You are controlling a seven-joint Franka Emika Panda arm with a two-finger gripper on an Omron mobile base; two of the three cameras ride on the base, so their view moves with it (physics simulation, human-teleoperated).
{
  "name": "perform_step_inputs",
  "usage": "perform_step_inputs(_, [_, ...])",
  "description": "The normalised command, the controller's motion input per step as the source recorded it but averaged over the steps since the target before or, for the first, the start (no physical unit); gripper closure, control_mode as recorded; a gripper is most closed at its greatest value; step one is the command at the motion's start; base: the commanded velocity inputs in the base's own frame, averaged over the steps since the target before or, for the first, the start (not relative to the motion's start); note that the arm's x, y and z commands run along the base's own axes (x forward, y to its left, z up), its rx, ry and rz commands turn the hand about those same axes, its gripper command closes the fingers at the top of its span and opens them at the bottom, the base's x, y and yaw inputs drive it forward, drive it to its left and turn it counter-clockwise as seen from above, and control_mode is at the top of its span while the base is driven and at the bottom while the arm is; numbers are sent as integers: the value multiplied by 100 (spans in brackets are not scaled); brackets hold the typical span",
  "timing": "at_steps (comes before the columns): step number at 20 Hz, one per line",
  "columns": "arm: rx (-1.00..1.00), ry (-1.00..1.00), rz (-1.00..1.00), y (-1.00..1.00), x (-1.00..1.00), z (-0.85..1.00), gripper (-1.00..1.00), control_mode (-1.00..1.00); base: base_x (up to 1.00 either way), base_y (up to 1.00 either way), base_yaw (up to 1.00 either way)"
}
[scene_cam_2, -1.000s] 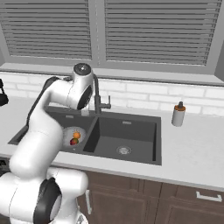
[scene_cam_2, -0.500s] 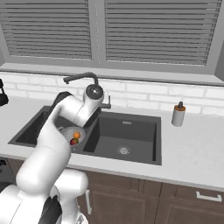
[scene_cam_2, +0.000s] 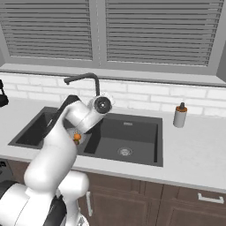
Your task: Put the colander in the sink, put the mango, tangerine in the colander, and turn on the sink faucet and pour water over the colander.
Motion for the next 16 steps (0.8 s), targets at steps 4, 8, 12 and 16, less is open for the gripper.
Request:
perform_step_inputs(4, [48,-13,0,-15,8,-27,-100,-100,0,0,0])
perform_step_inputs(8, [28,-24,0,0,34,-7,-100,-100,0,0,0])
perform_step_inputs(12, [9,-10,-1,6,40,0,-100,-100,0,0,0])
perform_step_inputs(16, [0,0,-9,2,30,0,-100,-100,0,0,0])
